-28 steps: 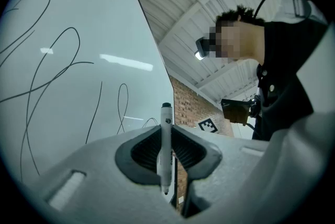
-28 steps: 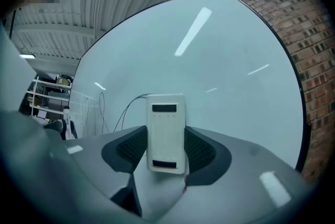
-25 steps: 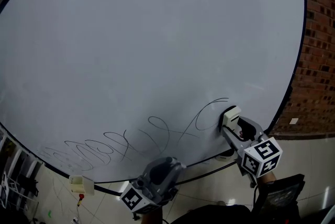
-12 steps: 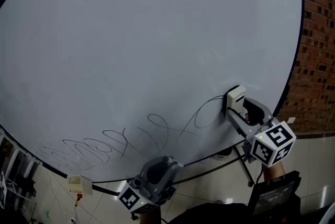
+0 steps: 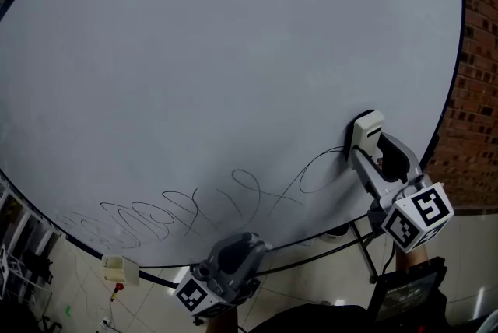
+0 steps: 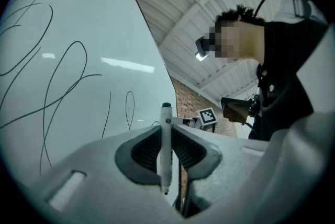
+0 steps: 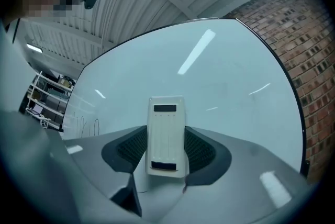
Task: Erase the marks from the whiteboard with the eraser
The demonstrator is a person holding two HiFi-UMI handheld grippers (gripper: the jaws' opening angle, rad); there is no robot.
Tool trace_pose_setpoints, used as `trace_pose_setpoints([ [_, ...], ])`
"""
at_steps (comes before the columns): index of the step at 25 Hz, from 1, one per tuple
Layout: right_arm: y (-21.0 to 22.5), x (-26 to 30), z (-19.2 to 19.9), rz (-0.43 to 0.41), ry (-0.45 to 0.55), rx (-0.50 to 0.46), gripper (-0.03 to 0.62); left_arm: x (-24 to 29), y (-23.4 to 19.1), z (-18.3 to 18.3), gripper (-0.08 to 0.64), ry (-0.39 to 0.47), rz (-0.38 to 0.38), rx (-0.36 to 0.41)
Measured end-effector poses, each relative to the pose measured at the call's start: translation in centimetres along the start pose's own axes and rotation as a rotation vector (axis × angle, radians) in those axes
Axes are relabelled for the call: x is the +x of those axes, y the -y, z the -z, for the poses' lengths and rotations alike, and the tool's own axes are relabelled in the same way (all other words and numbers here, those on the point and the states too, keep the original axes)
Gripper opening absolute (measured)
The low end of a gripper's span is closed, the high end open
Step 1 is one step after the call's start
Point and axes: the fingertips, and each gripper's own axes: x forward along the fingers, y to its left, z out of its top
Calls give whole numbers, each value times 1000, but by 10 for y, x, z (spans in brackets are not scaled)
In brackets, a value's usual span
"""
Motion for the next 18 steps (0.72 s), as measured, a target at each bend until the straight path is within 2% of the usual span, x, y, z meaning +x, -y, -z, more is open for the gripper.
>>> trace_pose_setpoints([
  [5,-4,-3,34,-19,-71,46,225,4,-1,7,61,-13,9,-14],
  [13,-18,-17,137,-34,-270,130,225,8,-2,12,61,-10,32,-33],
  [18,-19,-20,149,-28,-311,142,225,13,1,13,61,-11,44,-31],
])
